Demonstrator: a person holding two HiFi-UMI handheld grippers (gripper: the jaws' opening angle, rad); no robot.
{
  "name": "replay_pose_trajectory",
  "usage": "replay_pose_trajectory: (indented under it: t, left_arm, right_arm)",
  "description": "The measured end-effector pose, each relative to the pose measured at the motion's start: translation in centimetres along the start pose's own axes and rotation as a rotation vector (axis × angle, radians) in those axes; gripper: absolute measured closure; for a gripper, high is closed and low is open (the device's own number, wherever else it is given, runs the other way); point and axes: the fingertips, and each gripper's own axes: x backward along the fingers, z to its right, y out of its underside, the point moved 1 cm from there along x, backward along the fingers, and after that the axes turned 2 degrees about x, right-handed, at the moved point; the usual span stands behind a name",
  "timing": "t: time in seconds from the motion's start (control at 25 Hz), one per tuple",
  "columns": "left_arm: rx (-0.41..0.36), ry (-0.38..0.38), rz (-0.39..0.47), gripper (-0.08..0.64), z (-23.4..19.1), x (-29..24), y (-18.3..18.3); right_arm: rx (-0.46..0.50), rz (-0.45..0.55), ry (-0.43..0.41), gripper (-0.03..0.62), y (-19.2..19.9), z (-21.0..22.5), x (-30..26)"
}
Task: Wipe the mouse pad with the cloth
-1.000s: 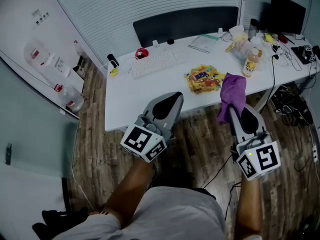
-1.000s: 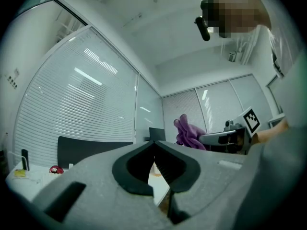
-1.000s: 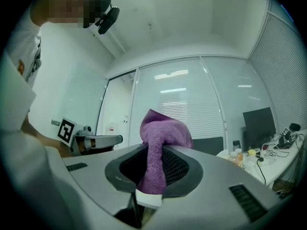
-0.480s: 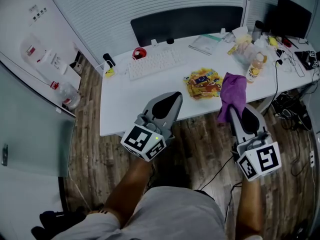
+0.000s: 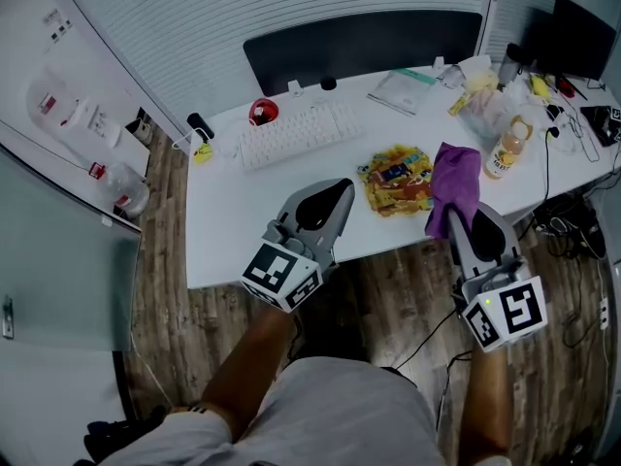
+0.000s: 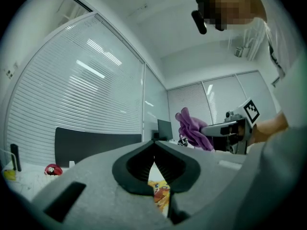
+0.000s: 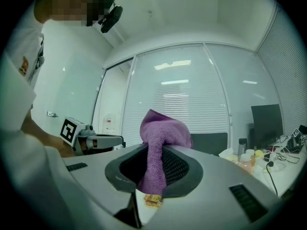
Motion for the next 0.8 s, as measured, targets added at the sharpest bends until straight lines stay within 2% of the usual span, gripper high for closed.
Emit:
replay_pose_trajectory:
  t: [0.56,0.8]
  left_arm:
    - [-0.007,0.097,-0.131,0.545,-6.6,-5.0,5.3]
    - [-0.02,0.134,-0.235,0.546,-8.4,-6.2,9.1]
  right_arm:
    - [0.0,-0.08,0.025,0.523,2.8,1.9,-9.0]
    - [0.004,-0.121,0.03,0.523,4.4,1.7,-11.8]
